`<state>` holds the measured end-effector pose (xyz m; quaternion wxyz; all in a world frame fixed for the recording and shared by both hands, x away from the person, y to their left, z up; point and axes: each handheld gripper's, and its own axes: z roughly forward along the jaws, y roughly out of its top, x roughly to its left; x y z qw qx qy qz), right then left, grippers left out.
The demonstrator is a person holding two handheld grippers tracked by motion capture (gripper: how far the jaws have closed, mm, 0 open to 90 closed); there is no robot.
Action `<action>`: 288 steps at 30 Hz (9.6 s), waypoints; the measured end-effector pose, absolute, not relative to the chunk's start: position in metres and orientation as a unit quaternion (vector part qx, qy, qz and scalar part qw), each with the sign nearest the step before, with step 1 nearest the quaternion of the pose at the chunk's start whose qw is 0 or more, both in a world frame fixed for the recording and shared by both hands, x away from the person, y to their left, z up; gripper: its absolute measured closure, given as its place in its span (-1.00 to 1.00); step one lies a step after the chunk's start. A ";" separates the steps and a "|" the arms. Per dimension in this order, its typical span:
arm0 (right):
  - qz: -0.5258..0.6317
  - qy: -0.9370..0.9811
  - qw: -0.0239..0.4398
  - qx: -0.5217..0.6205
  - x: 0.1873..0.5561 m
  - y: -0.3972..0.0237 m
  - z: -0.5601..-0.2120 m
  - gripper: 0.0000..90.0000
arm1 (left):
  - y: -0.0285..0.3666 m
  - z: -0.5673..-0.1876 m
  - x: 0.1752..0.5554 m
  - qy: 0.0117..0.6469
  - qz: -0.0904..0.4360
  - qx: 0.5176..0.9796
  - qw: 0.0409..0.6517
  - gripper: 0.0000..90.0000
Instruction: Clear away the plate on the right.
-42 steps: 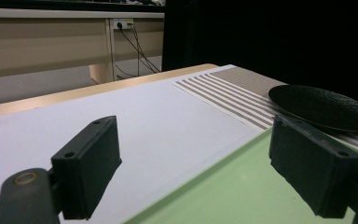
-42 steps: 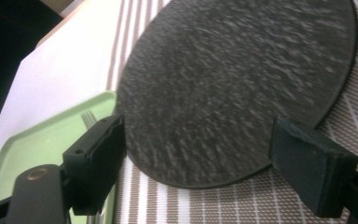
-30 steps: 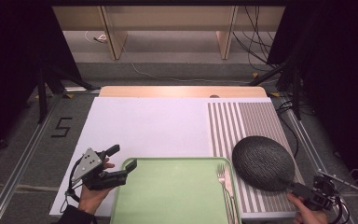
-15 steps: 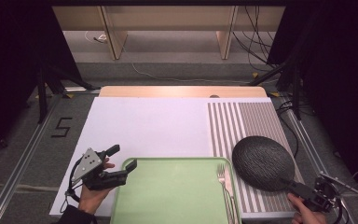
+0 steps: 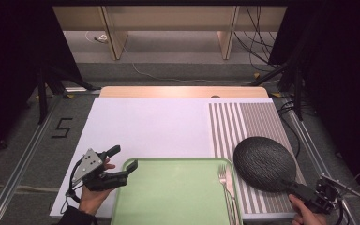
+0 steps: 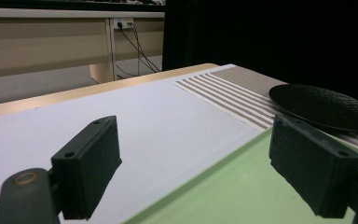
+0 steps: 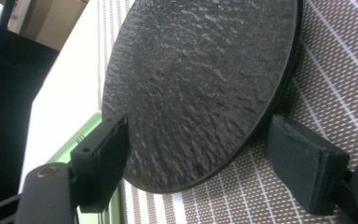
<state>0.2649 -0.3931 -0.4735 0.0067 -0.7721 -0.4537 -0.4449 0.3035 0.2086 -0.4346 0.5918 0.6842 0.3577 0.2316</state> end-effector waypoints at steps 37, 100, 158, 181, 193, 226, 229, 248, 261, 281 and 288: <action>-0.506 -0.327 0.101 -0.792 0.267 -0.384 -0.500 -0.14 | 0.208 -0.435 0.304 0.358 0.233 0.685 0.591 -0.65; -0.538 -0.222 0.091 -0.808 0.259 -0.391 -0.514 0.92 | 0.208 -0.435 0.304 0.354 0.231 0.687 0.591 -0.64; -0.605 -0.290 0.154 -0.725 0.263 -0.339 -0.496 0.92 | 0.208 -0.435 0.304 0.357 0.230 0.686 0.591 -0.65; -0.592 -0.346 0.198 -0.700 0.264 -0.300 -0.496 0.92 | 0.208 -0.435 0.304 0.356 0.232 0.685 0.592 -0.65; -0.579 -0.375 0.210 -0.693 0.263 -0.282 -0.495 0.92 | 0.208 -0.435 0.304 0.355 0.232 0.685 0.592 -0.64; -0.526 -0.459 0.245 -0.672 0.262 -0.234 -0.505 0.92 | 0.209 -0.435 0.304 0.355 0.231 0.685 0.593 -0.65; -0.518 -0.467 0.249 -0.672 0.262 -0.228 -0.507 0.91 | 0.209 -0.435 0.304 0.355 0.231 0.685 0.593 -0.65; -0.498 -0.491 0.260 -0.666 0.262 -0.213 -0.512 0.91 | 0.209 -0.435 0.304 0.354 0.231 0.685 0.593 -0.64; -0.479 -0.507 0.264 -0.667 0.262 -0.209 -0.514 0.90 | 0.209 -0.435 0.304 0.354 0.231 0.685 0.593 -0.65; -0.472 -0.523 0.243 -0.666 0.264 -0.210 -0.507 0.82 | 0.208 -0.435 0.304 0.354 0.230 0.686 0.592 -0.64; -0.454 -0.568 0.201 -0.656 0.266 -0.210 -0.496 0.45 | 0.208 -0.435 0.304 0.354 0.230 0.686 0.593 -0.65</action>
